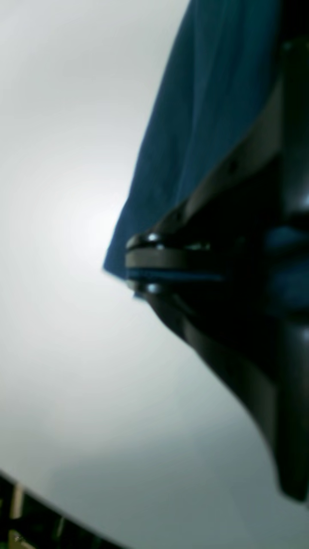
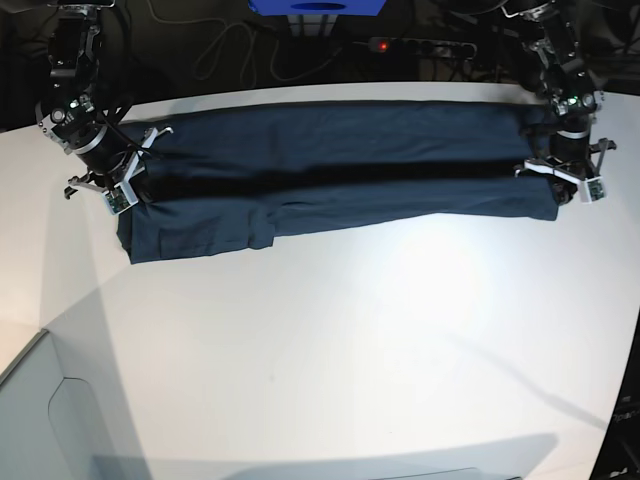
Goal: Fold the T-shirt properly
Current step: 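Hold the folded strip with both grippers and adjust its edges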
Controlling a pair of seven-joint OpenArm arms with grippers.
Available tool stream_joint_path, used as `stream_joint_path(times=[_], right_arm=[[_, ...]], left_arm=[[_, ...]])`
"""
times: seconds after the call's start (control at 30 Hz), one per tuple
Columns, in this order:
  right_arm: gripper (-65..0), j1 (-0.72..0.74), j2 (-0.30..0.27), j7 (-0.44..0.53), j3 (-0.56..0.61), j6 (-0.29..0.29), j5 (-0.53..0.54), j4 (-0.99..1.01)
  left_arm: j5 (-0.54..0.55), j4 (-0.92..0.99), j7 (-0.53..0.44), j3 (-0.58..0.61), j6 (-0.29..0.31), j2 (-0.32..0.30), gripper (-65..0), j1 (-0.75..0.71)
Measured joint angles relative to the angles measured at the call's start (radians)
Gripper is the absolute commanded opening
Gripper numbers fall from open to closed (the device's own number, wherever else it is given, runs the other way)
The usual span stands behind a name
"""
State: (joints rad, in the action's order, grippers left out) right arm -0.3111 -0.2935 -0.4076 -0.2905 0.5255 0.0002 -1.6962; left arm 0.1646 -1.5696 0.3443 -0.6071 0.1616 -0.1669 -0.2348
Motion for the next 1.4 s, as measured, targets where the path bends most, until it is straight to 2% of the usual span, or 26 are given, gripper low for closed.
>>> stream_joint_path(times=[0.3,0.67,1.03,1.23,1.4], right_arm=[[-64.8,-0.025,0.0,-0.001,0.0,0.0,-0.006,-0.022],[-64.8,-0.026,0.0,-0.002,0.0,0.0,-0.007,-0.021],[-64.8,0.006,0.0,0.0,0.0,0.0,-0.006,-0.02],[-64.8,0.014,0.0,-0.006,0.0,0.0,-0.006,-0.021],[-64.8,0.011,0.0,-0.005,0.0,0.0,-0.006,-0.021]], left_arm=[[0.002,0.005,0.004,0.002,0.0,0.035,-65.0,-0.035],[0.003,-0.018,0.005,0.003,0.0,0.039,-65.0,-0.024],[0.0,-0.109,0.011,0.005,0.0,0.029,-65.0,0.188],[-0.004,-0.111,0.015,0.003,0.0,0.028,-65.0,0.246],[-0.003,-0.091,0.004,0.003,0.001,0.028,-65.0,0.233]])
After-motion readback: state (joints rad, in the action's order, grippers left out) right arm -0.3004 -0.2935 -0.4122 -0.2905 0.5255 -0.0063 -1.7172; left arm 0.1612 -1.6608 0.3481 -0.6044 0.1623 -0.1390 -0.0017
